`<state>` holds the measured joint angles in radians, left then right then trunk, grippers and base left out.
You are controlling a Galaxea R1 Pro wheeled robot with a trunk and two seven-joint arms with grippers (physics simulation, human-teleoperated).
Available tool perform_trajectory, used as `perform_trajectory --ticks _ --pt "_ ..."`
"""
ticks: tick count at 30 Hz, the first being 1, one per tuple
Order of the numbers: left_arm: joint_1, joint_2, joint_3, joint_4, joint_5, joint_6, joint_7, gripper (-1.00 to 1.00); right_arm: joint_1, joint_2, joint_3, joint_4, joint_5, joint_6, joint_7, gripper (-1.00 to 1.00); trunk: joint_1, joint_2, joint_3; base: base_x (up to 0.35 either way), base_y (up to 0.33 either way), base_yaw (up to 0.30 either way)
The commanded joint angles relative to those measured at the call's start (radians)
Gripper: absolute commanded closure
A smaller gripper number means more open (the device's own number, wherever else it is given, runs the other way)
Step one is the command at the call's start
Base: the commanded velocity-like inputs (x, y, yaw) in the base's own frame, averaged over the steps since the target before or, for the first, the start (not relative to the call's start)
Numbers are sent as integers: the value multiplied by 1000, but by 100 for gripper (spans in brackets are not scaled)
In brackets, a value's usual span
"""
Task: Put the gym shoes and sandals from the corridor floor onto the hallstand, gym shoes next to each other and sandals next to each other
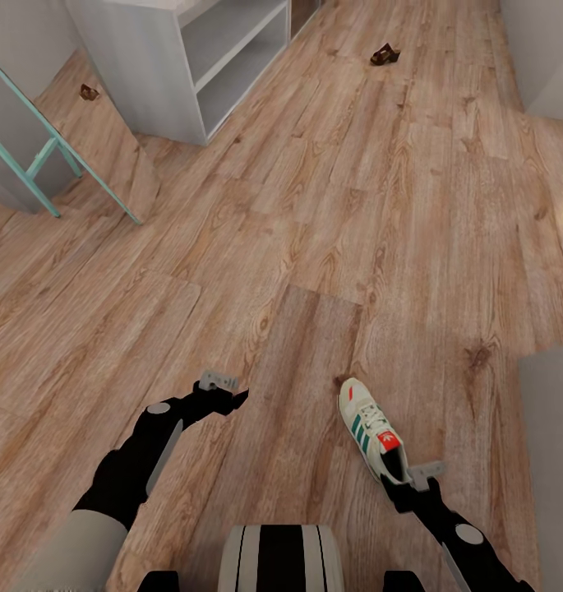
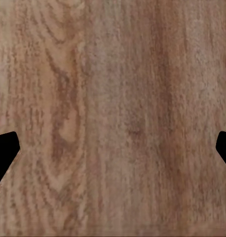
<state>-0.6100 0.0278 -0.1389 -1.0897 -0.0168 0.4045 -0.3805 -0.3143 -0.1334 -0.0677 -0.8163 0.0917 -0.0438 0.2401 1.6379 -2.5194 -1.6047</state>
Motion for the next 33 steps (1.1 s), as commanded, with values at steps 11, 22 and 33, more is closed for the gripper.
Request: perform_trajectory --ticks 11,22,33 --pt "12 22 -25 -63 -12 67 -21 -100 2 -30 -27 -24 8 -4 8 100 0 0 -1 0 0 0" --pt "39 23 -23 -94 -13 129 -14 -100 2 -32 -23 -79 8 -1 8 100 0 0 -1 0 0 0" --pt "39 23 -22 -92 -14 175 -3 -100 2 -31 -21 -86 8 -1 8 100 -3 1 32 0 0 0"
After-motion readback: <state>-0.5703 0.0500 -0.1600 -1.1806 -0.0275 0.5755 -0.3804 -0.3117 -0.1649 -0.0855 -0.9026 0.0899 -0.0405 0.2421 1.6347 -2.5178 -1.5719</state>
